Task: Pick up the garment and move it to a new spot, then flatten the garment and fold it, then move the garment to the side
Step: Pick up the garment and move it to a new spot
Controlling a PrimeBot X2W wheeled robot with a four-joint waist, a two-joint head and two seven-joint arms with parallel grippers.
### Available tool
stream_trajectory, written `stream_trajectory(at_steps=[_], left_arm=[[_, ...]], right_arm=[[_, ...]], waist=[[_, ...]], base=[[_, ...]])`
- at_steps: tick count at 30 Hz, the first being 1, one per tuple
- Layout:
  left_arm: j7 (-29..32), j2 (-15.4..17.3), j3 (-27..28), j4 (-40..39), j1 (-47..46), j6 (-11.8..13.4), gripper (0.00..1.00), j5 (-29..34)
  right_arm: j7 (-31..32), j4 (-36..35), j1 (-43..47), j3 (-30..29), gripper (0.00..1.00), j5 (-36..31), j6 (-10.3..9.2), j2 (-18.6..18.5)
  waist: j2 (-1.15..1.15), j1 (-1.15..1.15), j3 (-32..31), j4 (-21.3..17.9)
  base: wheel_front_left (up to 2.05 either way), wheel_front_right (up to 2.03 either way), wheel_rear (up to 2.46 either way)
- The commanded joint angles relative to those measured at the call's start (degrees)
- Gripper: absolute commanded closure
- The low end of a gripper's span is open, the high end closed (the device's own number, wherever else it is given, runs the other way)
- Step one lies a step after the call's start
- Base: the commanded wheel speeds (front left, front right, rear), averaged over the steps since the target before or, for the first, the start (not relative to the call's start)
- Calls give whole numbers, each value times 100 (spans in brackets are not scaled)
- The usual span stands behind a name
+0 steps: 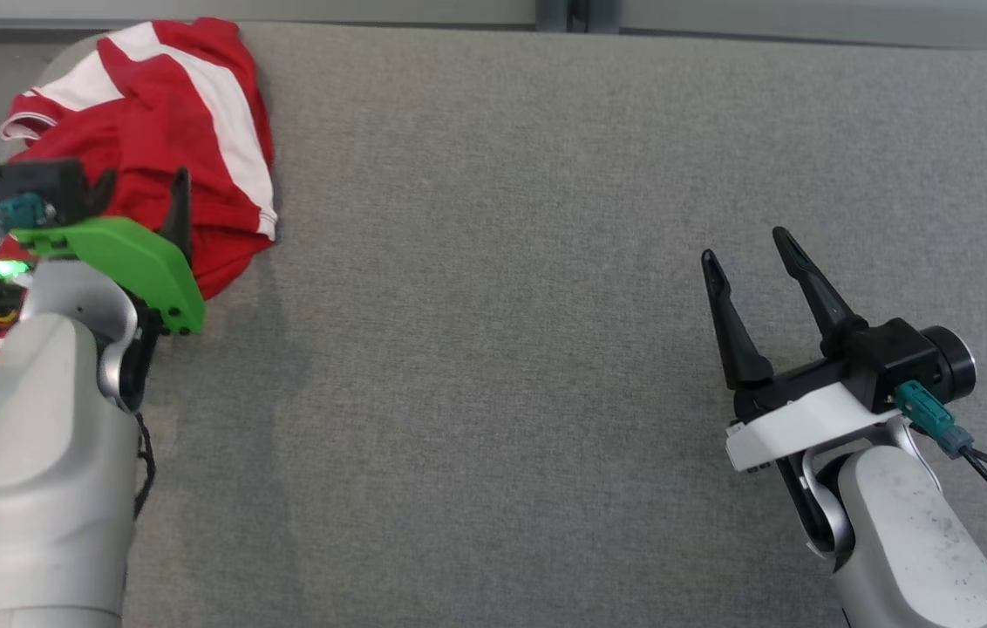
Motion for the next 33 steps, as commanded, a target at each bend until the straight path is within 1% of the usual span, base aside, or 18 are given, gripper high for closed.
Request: stream_trajectory(at_steps=[1, 4, 7, 9, 10, 11, 12, 18, 20, 23, 26, 28, 31, 33], left_arm=[[84, 157, 26, 145, -297, -12, 0, -45], [308, 353, 41, 517, -668, -7, 0, -34], [482, 592, 65, 901, -942, 98, 0, 34], [527, 673, 54, 1122, -1022, 89, 0, 12], [571, 708, 37, 1224, -1034, 72, 27, -20], [622, 756, 17, 1338, -1053, 54, 62, -52], [643, 803, 4, 1400, -1069, 53, 100, -50], [661, 1086, -54, 1567, -1057, 21, 100, -94], [635, 1190, -76, 1450, -1112, 7, 100, -152], [629, 1224, -129, 1086, -1159, -8, 100, -354], [721, 1243, -430, 403, -1062, -11, 100, -684], [858, 1326, -664, -204, -949, -11, 100, -966], [1157, 1421, -972, -1291, -742, -12, 100, -1465], [1366, 1426, -1115, -2048, -551, -13, 100, -1841]], right_arm=[[-18, 4, -163, 74, 0, 25, 0, -3], [-19, 16, -293, 144, 0, 84, 0, 24], [-18, 5, -385, 170, 0, 110, 0, 64], [-18, 0, -407, 155, 0, 111, 0, 85], [-18, -5, -410, 136, 0, 111, 0, 93], [-18, 3, -399, 119, 0, 112, 1, 104], [-19, 11, -374, 97, 0, 115, 0, 110], [-18, 77, -126, -36, 0, 151, 0, 151], [-18, 81, -59, -47, 0, 149, 0, 171], [-18, 106, 52, -61, 0, 159, 0, 207], [-19, 136, 177, -74, 0, 191, 0, 239], [-18, 147, 276, -95, 0, 218, 0, 260], [-19, 151, 425, -135, 0, 218, 0, 284], [-18, 147, 521, -165, 0, 224, 0, 297]], waist=[[0, -1, 862, -606], [0, -1, 994, -778], [0, -1, 1059, -928], [0, -1, 1049, -992], [0, -1, 1039, -1012], [0, -1, 1011, -1030], [0, -1, 980, -1034], [0, -1, 646, -941], [0, -1, 521, -897], [0, -1, 287, -833], [0, -1, 47, -799], [0, -1, -114, -778], [0, -1, -343, -799], [0, -1, -488, -860]], base=[[0, 0, 0], [0, 0, 0], [0, 0, 0], [0, 0, 0], [0, 0, 0], [0, 0, 0], [0, 0, 0], [0, 0, 0], [0, 0, 0], [0, 0, 0], [0, 0, 0], [0, 0, 0], [0, 0, 0], [0, 0, 0]])
